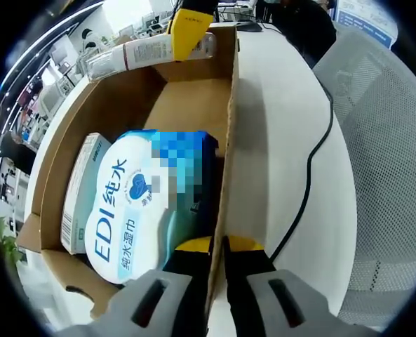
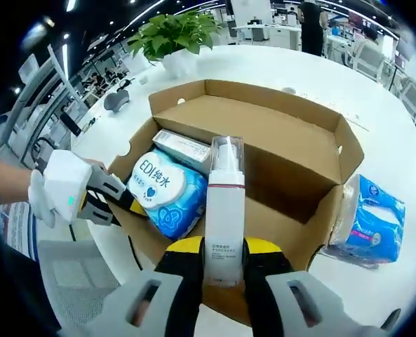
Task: Operate the shoe box by opening the lid, removing the specified soft item, and placing it in the target area until the item is outside and the box remains undamaged.
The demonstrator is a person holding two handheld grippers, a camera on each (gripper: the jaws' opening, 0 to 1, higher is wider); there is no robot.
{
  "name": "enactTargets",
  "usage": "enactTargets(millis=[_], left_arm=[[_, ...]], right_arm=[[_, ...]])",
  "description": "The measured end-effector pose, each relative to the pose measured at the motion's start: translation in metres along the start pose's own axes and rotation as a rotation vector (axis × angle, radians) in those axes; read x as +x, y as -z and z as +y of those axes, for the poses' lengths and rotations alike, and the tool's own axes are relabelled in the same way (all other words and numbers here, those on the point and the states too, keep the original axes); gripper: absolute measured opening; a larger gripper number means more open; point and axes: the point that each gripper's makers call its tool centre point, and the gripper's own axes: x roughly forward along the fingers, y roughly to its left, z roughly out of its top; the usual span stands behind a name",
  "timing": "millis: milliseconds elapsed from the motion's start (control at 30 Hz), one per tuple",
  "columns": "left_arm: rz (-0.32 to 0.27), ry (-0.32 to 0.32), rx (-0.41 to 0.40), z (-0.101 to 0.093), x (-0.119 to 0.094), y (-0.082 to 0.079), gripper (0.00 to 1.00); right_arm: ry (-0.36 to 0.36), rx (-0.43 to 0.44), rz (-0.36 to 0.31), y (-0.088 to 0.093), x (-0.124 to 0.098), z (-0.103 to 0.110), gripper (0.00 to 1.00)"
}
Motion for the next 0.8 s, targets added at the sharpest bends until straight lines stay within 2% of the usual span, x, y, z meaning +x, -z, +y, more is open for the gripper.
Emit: enactTargets(millis=[133, 267, 400, 600, 800], left_arm=[[-0.002, -0.002, 0.004, 0.0, 0.0, 0.0, 0.04], [-0.001, -0.001, 0.003, 0.0, 0.001, 0.0, 0.04], [-0.001, -0.001, 0.003, -0.001, 0.0, 0.0, 0.04], [-0.002, -0.002, 0.002, -0.001, 0.001, 0.001, 0.04], [-0.002, -0.002, 0.002, -0.001, 0.0, 0.0, 0.04]], right_arm=[[0.013, -0.028, -0.012, 0.0, -0.005, 0.001, 0.17], [0.016, -0.036, -0.053, -0.004, -0.012, 0.001, 0.17], [0.018, -0.015, -0.088, -0.006, -0.016, 0.001, 0.17], [0.021, 0.005, -0.105, -0.003, -0.019, 0.004, 0.17], [0.026, 0.001, -0.154, -0.007, -0.031, 0.01, 0.17]])
